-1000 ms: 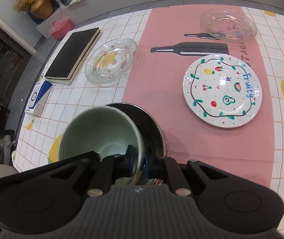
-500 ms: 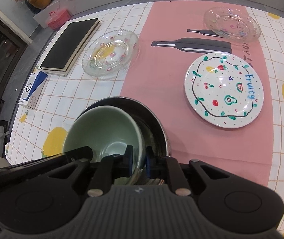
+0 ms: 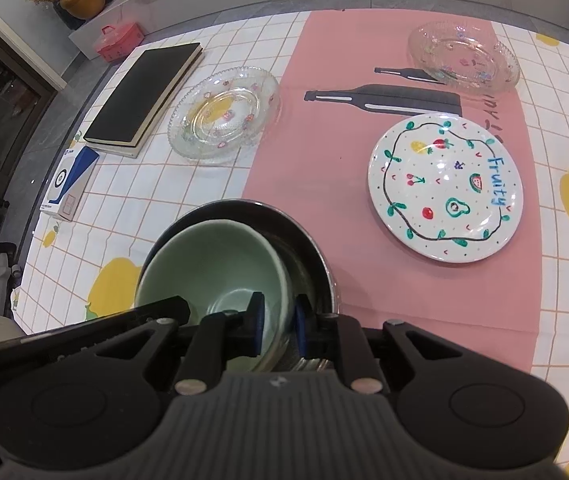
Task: Organize plates and bowls
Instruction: 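Open the left gripper off the green bowl rim and withdraw, then move the left gripper to the rim of the white 'Fruity' plate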
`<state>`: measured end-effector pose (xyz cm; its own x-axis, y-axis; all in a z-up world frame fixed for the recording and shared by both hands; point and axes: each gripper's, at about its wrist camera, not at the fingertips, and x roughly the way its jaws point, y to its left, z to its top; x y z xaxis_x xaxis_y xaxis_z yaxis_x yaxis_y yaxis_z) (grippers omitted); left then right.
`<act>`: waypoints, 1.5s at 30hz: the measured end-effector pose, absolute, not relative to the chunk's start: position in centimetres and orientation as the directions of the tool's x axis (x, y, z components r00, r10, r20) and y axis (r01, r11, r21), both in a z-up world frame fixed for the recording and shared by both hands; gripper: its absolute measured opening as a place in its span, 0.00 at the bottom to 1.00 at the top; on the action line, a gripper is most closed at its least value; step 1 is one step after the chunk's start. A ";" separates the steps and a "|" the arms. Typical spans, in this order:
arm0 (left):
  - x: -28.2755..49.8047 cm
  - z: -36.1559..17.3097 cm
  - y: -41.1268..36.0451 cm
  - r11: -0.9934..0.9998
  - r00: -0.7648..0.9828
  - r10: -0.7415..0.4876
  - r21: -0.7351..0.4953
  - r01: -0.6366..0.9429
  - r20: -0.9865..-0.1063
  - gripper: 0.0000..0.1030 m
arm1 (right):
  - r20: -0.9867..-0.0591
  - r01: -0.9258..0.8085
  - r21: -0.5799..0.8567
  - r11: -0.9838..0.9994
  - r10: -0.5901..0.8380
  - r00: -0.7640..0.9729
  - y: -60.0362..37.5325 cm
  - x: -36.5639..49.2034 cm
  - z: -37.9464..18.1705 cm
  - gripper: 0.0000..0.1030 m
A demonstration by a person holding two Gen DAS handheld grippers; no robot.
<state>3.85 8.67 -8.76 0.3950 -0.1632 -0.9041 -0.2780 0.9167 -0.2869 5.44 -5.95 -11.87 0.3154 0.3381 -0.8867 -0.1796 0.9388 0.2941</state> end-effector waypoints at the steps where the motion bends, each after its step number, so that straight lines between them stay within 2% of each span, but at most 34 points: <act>1: 3.8 -8.7 8.7 0.916 0.397 -0.163 -0.288 -0.278 -0.903 0.13 | -0.886 -0.182 0.284 0.941 0.330 0.326 -6.0 5.4 -11.7 0.25; 12: 3.3 -6.3 8.5 0.923 0.488 -0.154 -0.301 -0.239 -0.859 0.13 | -0.831 -0.195 0.357 0.913 0.406 0.381 -7.9 4.8 -9.9 0.26; 21: 4.3 -3.5 4.7 0.944 0.613 -0.227 -0.327 -0.054 -0.757 0.25 | -0.756 -0.137 0.383 0.913 0.395 0.521 -12.9 4.6 -8.0 0.31; 25: 5.4 -3.1 2.7 0.942 0.632 -0.262 -0.336 0.003 -0.729 0.34 | -0.745 -0.081 0.399 0.913 0.374 0.553 -15.9 4.6 -8.6 0.31; 32: 7.2 -4.0 -0.7 0.953 0.617 -0.248 -0.302 0.017 -0.747 0.37 | -0.719 -0.004 0.410 0.912 0.326 0.614 -20.0 4.7 -10.1 0.37; 45: 10.9 -8.8 -4.9 0.984 0.534 -0.098 -0.161 -0.074 -0.840 0.40 | -0.791 0.167 0.392 0.905 0.238 0.564 -25.5 6.8 -15.9 0.37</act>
